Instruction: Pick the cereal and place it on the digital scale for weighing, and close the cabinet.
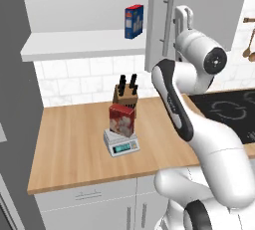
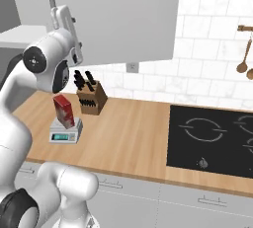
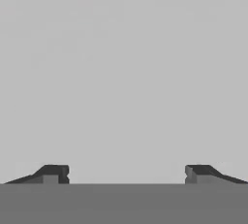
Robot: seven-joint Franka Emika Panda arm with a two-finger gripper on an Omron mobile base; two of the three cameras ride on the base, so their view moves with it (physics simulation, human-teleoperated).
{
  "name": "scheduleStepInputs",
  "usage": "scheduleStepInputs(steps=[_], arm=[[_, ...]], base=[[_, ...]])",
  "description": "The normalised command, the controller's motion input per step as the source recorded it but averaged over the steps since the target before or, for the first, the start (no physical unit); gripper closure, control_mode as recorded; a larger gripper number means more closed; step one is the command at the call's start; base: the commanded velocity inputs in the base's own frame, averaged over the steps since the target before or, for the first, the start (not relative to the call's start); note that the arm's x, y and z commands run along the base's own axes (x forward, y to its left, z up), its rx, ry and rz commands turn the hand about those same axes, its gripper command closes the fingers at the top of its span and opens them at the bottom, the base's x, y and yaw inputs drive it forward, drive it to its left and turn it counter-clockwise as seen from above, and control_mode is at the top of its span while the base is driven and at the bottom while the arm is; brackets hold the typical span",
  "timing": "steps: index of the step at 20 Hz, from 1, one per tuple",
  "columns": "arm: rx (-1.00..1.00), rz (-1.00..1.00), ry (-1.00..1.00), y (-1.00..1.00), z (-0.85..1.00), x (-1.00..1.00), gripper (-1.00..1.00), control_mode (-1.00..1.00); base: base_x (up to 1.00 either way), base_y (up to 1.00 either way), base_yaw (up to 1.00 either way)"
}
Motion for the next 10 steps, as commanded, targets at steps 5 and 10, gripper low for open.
scheduleStepInputs(steps=[5,10], arm=[[0.0,0.0,0.0,0.0,-0.13,0.78,-1.0,-1.0],[0.0,0.0,0.0,0.0,-0.11,0.65,-1.0,-1.0]], base=[[0.0,0.0,0.0],[0.0,0.0,0.0]])
